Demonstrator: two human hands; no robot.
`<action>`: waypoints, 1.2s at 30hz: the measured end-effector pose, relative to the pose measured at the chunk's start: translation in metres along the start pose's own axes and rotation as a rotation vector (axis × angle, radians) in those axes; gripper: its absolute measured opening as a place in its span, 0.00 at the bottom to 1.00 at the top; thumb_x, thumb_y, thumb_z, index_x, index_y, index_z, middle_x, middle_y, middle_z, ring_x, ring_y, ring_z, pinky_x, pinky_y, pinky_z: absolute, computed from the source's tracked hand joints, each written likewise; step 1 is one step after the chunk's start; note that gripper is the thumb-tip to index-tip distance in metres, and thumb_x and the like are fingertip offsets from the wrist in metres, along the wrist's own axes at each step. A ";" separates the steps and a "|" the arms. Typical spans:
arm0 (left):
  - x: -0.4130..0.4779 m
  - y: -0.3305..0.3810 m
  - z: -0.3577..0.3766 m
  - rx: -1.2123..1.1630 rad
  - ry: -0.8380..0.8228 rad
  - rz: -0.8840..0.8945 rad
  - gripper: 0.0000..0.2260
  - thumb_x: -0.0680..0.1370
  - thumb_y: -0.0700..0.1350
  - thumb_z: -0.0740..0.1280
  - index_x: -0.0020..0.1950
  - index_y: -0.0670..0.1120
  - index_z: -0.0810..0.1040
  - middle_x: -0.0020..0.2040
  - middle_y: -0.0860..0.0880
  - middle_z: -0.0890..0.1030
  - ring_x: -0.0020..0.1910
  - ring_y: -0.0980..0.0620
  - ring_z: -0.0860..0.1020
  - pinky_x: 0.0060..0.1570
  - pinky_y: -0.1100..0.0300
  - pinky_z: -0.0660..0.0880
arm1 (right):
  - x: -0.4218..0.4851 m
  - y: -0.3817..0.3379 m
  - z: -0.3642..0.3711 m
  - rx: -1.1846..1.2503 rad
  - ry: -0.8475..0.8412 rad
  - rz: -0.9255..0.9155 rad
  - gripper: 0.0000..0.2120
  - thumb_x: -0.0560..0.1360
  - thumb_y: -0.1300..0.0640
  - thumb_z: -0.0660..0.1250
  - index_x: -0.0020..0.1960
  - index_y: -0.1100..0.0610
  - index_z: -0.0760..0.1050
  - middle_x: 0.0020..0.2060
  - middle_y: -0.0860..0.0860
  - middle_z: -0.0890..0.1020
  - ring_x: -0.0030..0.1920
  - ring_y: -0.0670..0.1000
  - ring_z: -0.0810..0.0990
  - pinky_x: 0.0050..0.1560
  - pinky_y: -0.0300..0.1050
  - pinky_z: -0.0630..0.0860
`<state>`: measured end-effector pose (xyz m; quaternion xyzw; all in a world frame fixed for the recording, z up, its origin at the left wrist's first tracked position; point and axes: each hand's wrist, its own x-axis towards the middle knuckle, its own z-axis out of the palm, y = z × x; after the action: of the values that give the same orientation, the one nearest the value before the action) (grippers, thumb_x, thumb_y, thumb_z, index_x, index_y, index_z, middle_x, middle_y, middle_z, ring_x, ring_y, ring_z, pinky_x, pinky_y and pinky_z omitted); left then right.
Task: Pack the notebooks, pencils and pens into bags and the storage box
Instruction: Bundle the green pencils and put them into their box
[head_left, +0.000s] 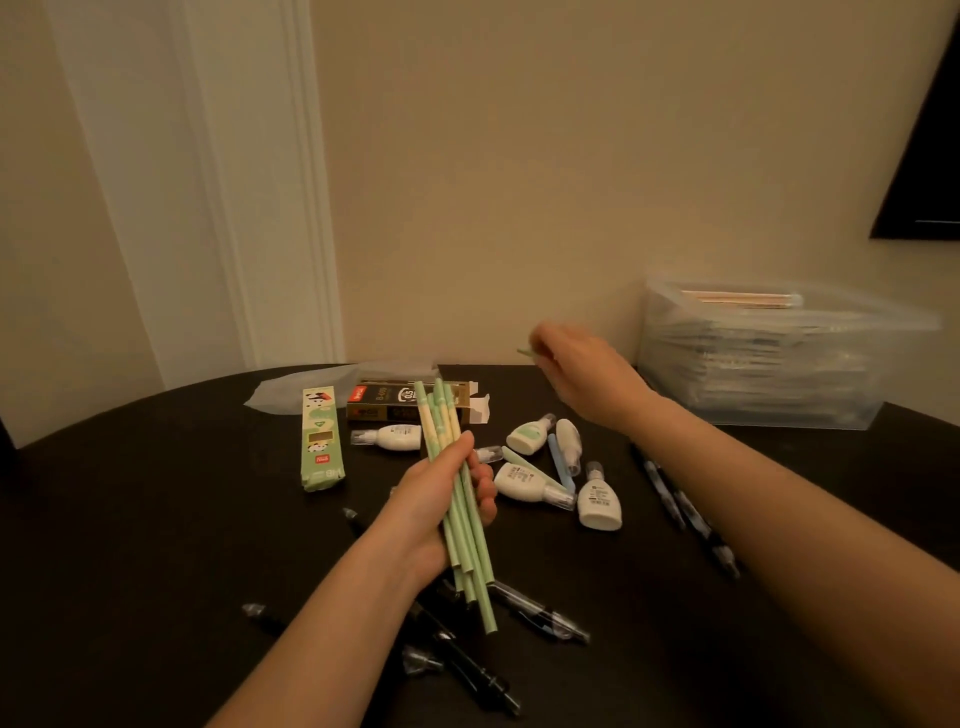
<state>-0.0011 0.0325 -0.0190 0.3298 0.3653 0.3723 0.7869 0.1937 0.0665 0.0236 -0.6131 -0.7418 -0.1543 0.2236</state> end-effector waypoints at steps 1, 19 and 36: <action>-0.001 0.000 0.000 -0.007 0.012 0.010 0.11 0.79 0.47 0.63 0.40 0.43 0.73 0.29 0.48 0.77 0.25 0.54 0.77 0.25 0.63 0.76 | -0.001 -0.011 -0.005 0.106 0.028 -0.001 0.08 0.80 0.60 0.58 0.58 0.59 0.69 0.45 0.53 0.77 0.41 0.49 0.72 0.37 0.36 0.67; -0.016 -0.007 0.005 0.196 -0.317 -0.117 0.11 0.73 0.47 0.66 0.50 0.41 0.74 0.28 0.51 0.70 0.21 0.60 0.65 0.19 0.70 0.65 | -0.070 -0.058 0.004 1.027 0.132 0.397 0.16 0.76 0.59 0.67 0.62 0.53 0.72 0.52 0.45 0.76 0.49 0.41 0.77 0.45 0.28 0.74; -0.024 -0.015 0.011 0.272 -0.382 -0.157 0.09 0.70 0.47 0.67 0.45 0.43 0.73 0.29 0.50 0.70 0.21 0.60 0.66 0.19 0.70 0.66 | -0.076 -0.057 0.002 1.709 0.095 0.509 0.21 0.83 0.53 0.46 0.69 0.60 0.68 0.65 0.55 0.75 0.63 0.50 0.74 0.63 0.43 0.70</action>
<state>0.0026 0.0026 -0.0173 0.4677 0.2813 0.1885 0.8164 0.1484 -0.0076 -0.0152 -0.3763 -0.4348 0.4802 0.6624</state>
